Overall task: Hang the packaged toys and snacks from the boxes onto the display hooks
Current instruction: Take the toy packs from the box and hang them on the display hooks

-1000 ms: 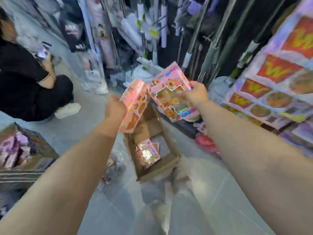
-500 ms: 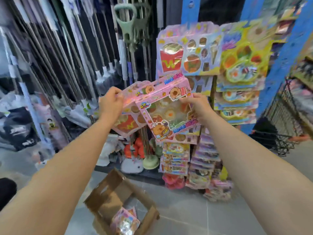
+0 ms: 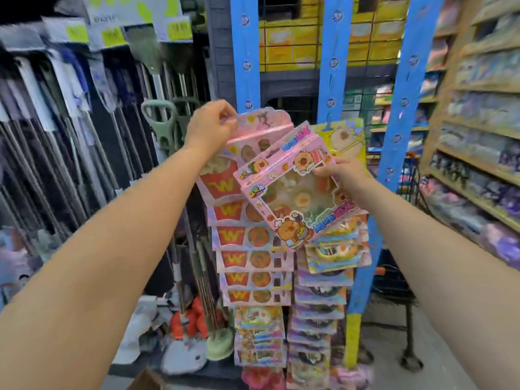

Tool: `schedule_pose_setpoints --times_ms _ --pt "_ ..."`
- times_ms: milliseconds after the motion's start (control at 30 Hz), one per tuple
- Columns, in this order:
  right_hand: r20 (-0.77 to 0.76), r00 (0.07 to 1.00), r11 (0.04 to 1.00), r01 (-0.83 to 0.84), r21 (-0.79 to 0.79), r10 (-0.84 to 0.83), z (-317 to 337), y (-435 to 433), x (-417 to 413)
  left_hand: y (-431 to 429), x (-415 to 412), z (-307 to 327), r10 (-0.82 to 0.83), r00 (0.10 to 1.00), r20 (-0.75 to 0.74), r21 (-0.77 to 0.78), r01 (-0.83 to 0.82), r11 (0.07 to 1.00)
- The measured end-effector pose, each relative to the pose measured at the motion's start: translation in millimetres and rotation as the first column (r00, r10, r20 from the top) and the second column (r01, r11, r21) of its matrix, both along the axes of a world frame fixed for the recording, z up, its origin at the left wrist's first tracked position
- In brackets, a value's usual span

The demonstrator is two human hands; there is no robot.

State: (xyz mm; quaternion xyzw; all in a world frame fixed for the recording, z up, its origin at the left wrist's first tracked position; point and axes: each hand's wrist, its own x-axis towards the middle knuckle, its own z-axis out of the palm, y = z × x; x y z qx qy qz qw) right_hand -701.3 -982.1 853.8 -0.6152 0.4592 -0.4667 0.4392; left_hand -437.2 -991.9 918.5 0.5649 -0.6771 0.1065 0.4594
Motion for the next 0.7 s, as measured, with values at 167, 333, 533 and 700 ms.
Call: schedule_pose_setpoints --times_ms 167,333,533,700 --pt "-0.171 0.984 0.999 0.036 -0.037 -0.041 28.1 -19.0 -7.7 -32.1 -19.8 40.4 0.066 0.998 0.004 -0.006 -0.066 0.998" --pt "-0.269 0.961 0.998 0.057 -0.010 -0.057 55.6 -30.0 7.5 -52.6 -26.4 62.7 0.124 0.991 -0.040 0.016 -0.124 0.992" --pt "-0.286 0.953 0.993 0.112 0.023 -0.100 79.0 -44.7 19.0 -62.3 -24.4 76.9 0.049 0.994 -0.093 0.062 -0.043 0.997" --pt "-0.263 0.958 0.990 0.132 0.052 -0.114 82.4 -52.6 17.8 -67.4 -21.2 81.3 0.005 0.986 -0.167 0.084 0.009 0.996"
